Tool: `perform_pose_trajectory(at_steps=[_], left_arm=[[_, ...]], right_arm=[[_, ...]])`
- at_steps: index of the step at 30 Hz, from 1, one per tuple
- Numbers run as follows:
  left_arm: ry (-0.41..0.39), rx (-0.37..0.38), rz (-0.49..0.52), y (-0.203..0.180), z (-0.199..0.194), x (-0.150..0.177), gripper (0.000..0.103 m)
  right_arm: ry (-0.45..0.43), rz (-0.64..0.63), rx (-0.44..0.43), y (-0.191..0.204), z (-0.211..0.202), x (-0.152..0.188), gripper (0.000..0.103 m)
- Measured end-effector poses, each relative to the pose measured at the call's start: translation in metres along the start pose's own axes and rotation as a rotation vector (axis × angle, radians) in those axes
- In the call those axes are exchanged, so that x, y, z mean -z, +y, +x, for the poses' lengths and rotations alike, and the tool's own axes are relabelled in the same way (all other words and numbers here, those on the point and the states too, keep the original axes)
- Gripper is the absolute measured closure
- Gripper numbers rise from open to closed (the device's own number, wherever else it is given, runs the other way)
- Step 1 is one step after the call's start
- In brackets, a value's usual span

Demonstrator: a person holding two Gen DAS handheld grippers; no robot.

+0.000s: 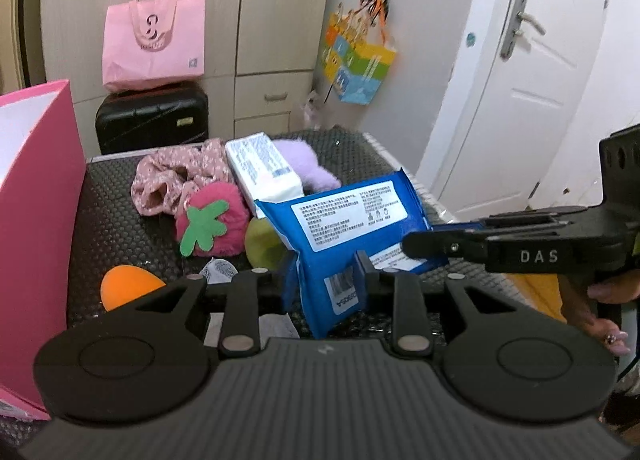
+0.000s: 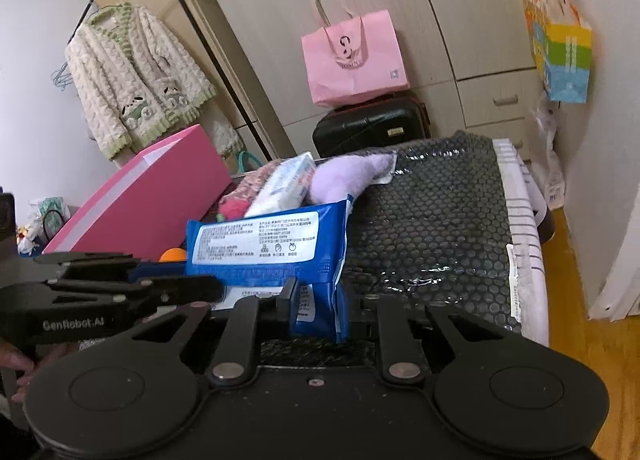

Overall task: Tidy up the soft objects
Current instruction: 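Close the left gripper on the blue wet-wipe pack, then carry the wipe pack into the pink box and open the left gripper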

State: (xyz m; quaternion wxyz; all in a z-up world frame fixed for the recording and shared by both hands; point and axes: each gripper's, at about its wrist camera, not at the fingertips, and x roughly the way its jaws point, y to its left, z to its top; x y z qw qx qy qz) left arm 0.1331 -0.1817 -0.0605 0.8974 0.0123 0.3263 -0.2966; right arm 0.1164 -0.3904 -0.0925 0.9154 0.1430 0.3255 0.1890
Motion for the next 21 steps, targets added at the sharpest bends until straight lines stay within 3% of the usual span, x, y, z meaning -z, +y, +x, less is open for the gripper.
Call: perform_pose_trajectory(at_steps=[11,17,21], left_arm=[[-0.051,0.068,-0.013,0.012,-0.041,0.009,0.073],[0.010,0.088,-0.026,0.021,-0.057,0.014,0.073],[0.079,0.098,-0.069,0.032,-0.064,0.021,0.073]], right_arm=[[0.013,-0.023,0.013,0.041,-0.028,0.006,0.077],[0.053,-0.021,0.001,0.062,-0.034,0.013,0.076],[0.093,-0.060,-0.028,0.078,-0.035,0.019,0.068]])
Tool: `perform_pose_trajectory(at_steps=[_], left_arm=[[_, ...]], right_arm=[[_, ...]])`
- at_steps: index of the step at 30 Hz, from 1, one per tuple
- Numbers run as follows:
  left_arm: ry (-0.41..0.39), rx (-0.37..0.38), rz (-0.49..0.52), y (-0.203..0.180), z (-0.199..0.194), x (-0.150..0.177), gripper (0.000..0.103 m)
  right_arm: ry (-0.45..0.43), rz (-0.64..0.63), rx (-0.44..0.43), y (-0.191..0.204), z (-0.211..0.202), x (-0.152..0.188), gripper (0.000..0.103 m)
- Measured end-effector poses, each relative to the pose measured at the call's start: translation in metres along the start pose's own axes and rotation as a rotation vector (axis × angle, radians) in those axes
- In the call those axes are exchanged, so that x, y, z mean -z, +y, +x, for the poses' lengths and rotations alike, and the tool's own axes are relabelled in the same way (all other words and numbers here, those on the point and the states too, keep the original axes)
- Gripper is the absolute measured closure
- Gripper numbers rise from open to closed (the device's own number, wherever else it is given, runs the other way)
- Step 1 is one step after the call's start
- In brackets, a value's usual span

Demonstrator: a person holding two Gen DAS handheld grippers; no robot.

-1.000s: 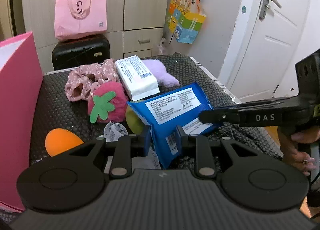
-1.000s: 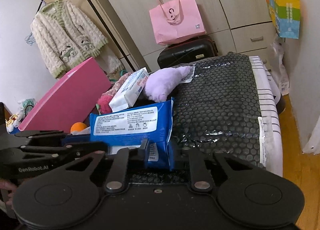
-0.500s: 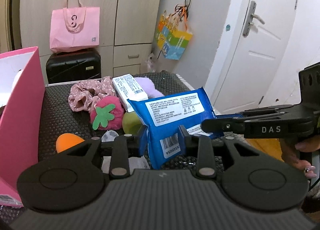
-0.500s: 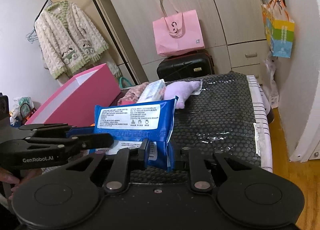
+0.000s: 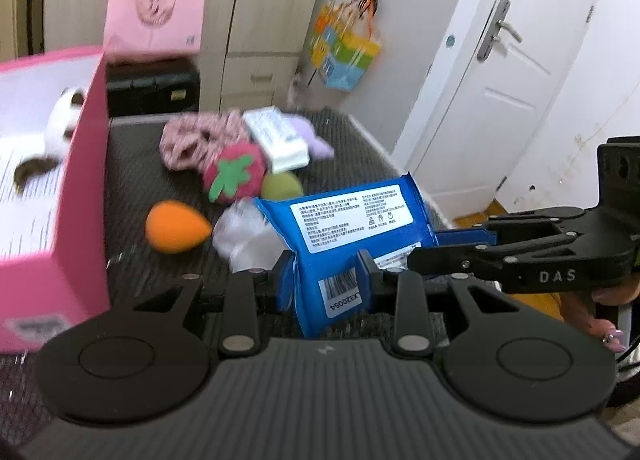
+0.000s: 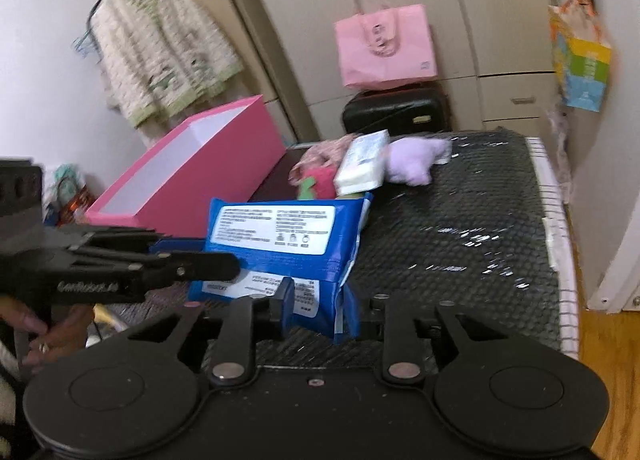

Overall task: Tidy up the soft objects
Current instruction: 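Carry the wipe pack into the pink box and open the left gripper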

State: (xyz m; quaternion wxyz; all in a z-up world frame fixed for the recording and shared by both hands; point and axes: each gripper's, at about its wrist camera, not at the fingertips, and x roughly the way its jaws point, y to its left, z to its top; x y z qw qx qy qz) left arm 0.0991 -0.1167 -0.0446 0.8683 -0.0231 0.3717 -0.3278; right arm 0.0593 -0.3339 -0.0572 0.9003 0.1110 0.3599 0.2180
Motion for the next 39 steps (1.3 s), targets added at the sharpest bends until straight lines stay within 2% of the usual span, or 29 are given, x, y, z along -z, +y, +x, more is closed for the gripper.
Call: perform_pose_trajectory(at_steps=[10,23,32,39], left_arm=[[0.117,0.025,-0.098,0.031,-0.031,0.023,0.073],[0.164,-0.001,-0.176,0.061,-0.089,0.033,0.073],[0.165,-0.063,-0.200,0.079,-0.125,0.037,0.073],[0.062,-0.124,-0.180,0.096,-0.157,0.018,0.073]], right_arm=[[0.145,-0.041,-0.056,0.046,0.014,0.009,0.059],[0.247,-0.113,-0.147,0.105,0.026,-0.002,0.059],[0.295,-0.223,-0.179,0.150,0.036,-0.021,0.057],[0.231,-0.327,-0.192,0.189,0.037,-0.052,0.052]])
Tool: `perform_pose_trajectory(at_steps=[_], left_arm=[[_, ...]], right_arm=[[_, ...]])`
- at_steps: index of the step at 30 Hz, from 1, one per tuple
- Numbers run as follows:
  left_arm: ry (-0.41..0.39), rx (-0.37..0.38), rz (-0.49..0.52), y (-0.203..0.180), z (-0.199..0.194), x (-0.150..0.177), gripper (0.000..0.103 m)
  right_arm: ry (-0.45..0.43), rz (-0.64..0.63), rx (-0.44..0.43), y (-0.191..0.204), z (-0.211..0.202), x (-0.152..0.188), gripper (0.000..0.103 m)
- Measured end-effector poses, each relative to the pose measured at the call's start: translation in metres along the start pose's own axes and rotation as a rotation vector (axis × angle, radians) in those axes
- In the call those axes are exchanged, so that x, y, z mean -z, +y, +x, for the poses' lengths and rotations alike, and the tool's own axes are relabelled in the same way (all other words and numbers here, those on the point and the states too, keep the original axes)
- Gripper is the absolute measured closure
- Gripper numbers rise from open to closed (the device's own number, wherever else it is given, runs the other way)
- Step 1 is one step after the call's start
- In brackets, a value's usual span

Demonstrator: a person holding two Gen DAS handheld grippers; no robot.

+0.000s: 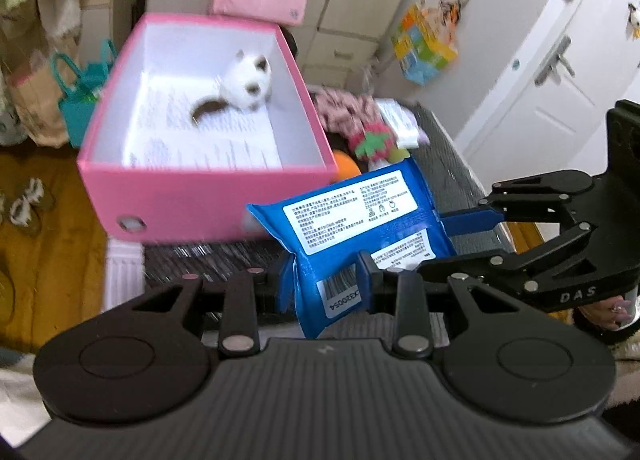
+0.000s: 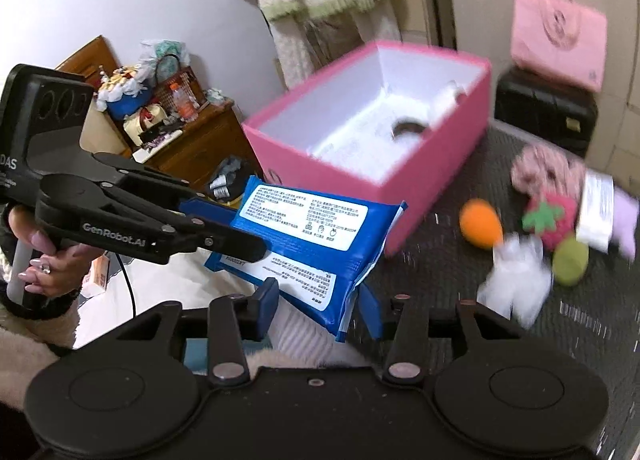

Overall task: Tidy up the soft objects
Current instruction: 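Carry the wipe pack into the pink box and open the left gripper, then withdraw the left gripper toward the white mesh bath puff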

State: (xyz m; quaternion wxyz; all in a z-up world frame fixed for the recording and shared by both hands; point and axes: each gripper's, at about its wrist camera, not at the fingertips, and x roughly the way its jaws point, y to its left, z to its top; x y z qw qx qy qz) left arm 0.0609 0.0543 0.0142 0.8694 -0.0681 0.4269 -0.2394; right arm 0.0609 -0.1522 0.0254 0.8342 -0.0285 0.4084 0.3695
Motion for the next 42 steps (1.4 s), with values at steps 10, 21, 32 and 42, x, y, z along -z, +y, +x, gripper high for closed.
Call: perform_pose_trajectory(at_steps=[10,21,32,42], left_arm=[[-0.080,-0.057,0.005,0.024,0.008,-0.045,0.071],[-0.035,-0.116,-0.014,0.073,0.050,-0.086,0.071],[-0.037,-0.310,0.123,0.071,0.071,-0.084,0.059],[-0.047,-0.275,0.165,0.057,0.029,-0.082,0.048]], right_arm=[[-0.087,0.015,0.037,-0.014,0.022,-0.050,0.052],[-0.049,0.123,-0.038,-0.058,0.081,-0.090,0.059],[0.010,0.057,0.094,-0.052,0.122,-0.096,0.057],[-0.096,0.043,0.076,-0.058,0.068,-0.092,0.056]])
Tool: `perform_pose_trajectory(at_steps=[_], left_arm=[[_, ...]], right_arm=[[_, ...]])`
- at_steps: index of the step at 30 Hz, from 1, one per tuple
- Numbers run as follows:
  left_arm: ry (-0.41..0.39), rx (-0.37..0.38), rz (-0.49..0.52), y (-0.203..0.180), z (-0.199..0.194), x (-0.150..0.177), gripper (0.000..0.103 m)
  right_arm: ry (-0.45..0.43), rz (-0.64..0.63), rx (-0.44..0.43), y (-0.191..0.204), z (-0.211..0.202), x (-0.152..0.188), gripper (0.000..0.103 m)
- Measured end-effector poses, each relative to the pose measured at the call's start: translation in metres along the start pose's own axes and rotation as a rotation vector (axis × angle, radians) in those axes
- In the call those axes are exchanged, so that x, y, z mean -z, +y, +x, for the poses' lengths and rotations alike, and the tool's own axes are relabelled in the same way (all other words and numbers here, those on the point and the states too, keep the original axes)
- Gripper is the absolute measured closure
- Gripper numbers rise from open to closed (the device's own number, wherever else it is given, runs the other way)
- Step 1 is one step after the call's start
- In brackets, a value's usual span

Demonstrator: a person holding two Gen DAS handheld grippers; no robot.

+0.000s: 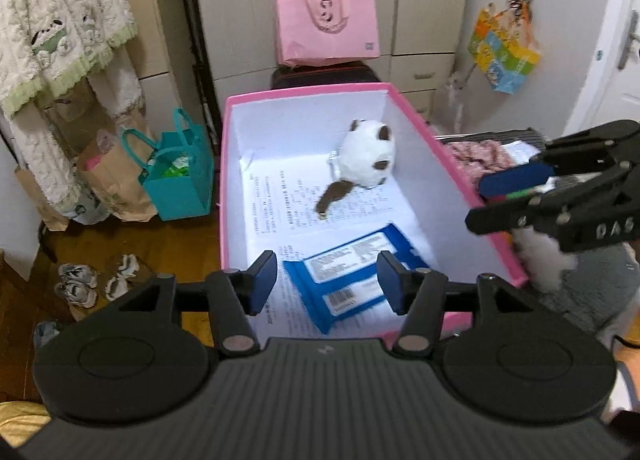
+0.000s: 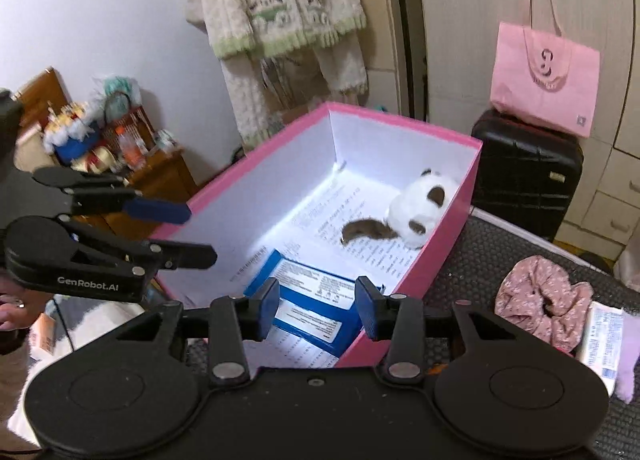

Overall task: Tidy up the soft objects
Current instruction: 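Withdraw the left gripper toward the white mesh bath puff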

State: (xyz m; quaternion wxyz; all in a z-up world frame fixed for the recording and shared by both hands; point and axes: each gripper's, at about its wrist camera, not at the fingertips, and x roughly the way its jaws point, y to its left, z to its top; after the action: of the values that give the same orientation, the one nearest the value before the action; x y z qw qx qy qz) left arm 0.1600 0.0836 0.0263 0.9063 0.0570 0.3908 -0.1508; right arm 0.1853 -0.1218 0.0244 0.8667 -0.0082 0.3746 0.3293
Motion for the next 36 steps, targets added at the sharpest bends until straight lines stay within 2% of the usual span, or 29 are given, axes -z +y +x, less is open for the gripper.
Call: perform_pose_trajectory(at_steps=[5,10,16,26,36], left_arm=[[-0.001,0.067,0.023,-0.015,-0.028,-0.004,0.045],[-0.037,0.083,0.084,-0.041,-0.063,-0.004,0.041],[-0.074,0.141,0.170,-0.083,-0.086,0.002,0.039],[-0.046,0.221,0.316,-0.148,-0.078,0.014,0.039],[-0.001,0.257,0.387,-0.191,-0.040,0.022,0.039]], right_arm=[[-0.038,0.004,-0.050,0.000,-0.040,0.002,0.056],[-0.065,-0.014,-0.068,0.001,-0.080,0.010,0.056],[-0.103,-0.045,-0.044,0.001,-0.123,0.033,0.055],[-0.123,-0.063,0.012,-0.015,-0.165,0.085,0.051],[-0.098,-0.040,0.017,-0.048,-0.164,0.125,0.048]])
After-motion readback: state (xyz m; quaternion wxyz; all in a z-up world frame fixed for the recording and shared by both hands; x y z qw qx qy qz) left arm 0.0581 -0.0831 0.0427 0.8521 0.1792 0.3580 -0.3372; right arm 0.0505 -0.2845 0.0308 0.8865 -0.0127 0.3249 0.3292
